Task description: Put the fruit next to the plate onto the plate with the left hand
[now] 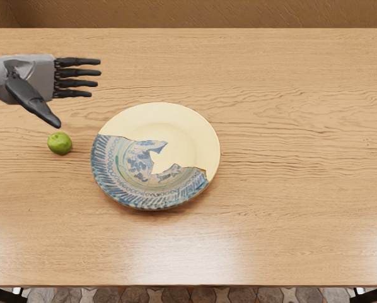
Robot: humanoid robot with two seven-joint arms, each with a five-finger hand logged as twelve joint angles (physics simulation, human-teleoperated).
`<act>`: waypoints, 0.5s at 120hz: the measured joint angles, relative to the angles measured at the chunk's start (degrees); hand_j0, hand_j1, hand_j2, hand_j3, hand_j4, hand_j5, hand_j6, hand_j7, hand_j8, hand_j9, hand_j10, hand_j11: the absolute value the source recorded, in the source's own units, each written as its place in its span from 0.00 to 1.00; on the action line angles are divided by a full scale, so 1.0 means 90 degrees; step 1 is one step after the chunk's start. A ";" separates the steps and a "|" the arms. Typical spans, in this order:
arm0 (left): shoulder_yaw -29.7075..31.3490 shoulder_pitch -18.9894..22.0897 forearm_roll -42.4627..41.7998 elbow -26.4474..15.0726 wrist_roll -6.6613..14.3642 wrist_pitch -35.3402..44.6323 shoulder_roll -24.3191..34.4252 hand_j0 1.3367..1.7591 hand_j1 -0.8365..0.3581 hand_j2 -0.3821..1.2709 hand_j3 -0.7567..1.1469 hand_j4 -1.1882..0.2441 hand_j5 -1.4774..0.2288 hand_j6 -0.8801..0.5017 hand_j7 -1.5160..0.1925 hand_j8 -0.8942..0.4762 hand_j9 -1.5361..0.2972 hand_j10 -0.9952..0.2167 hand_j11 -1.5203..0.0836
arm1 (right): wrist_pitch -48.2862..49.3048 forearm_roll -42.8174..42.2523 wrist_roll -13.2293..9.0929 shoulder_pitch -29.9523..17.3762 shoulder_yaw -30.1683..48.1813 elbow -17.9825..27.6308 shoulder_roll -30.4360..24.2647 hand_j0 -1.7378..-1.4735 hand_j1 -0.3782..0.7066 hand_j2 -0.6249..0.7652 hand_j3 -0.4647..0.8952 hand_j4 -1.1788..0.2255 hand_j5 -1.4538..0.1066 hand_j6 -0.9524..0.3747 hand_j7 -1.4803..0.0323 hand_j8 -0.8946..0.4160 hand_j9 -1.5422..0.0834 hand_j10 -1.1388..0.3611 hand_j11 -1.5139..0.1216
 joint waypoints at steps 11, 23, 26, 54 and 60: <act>0.0013 0.0000 0.0072 -0.0043 0.0005 -0.0017 0.0047 0.76 0.98 0.23 0.40 0.82 0.86 0.63 0.88 0.64 0.83 0.81 0.94 | -0.0006 0.0001 0.0000 0.0006 0.0001 0.0000 0.0000 0.30 0.03 0.45 0.34 0.84 0.93 0.72 0.98 0.68 0.95 0.76 0.93; 0.0019 0.0005 0.0358 -0.0013 0.0011 -0.0025 0.0053 0.76 0.98 0.23 0.40 0.82 0.86 0.63 0.88 0.64 0.83 0.81 0.94 | -0.0011 0.0003 0.0000 -0.0025 0.0004 -0.0002 0.0000 0.30 0.03 0.45 0.34 0.84 0.93 0.72 0.98 0.68 0.95 0.76 0.93; 0.0022 0.0033 0.0484 0.0039 0.0037 -0.0025 0.0076 0.76 0.98 0.23 0.40 0.82 0.86 0.63 0.88 0.64 0.83 0.81 0.94 | -0.0013 0.0003 0.0000 -0.0029 0.0005 -0.0002 0.0000 0.30 0.03 0.45 0.34 0.84 0.93 0.72 0.98 0.68 0.95 0.76 0.93; 0.0980 -0.0680 0.1754 0.1018 0.0214 -0.0004 0.0128 0.76 0.98 0.23 0.40 0.82 0.86 0.63 0.88 0.64 0.83 0.81 0.94 | -0.0014 0.0004 0.0000 -0.0042 0.0008 -0.0003 0.0000 0.30 0.03 0.45 0.34 0.84 0.93 0.72 0.98 0.68 0.95 0.76 0.93; 0.1981 -0.1637 0.1487 0.1082 0.0185 0.0017 -0.0280 0.76 0.98 0.23 0.40 0.82 0.86 0.63 0.88 0.64 0.83 0.81 0.94 | -0.0014 0.0004 0.0000 -0.0042 0.0008 -0.0003 0.0000 0.30 0.03 0.45 0.34 0.84 0.93 0.72 0.98 0.68 0.95 0.76 0.93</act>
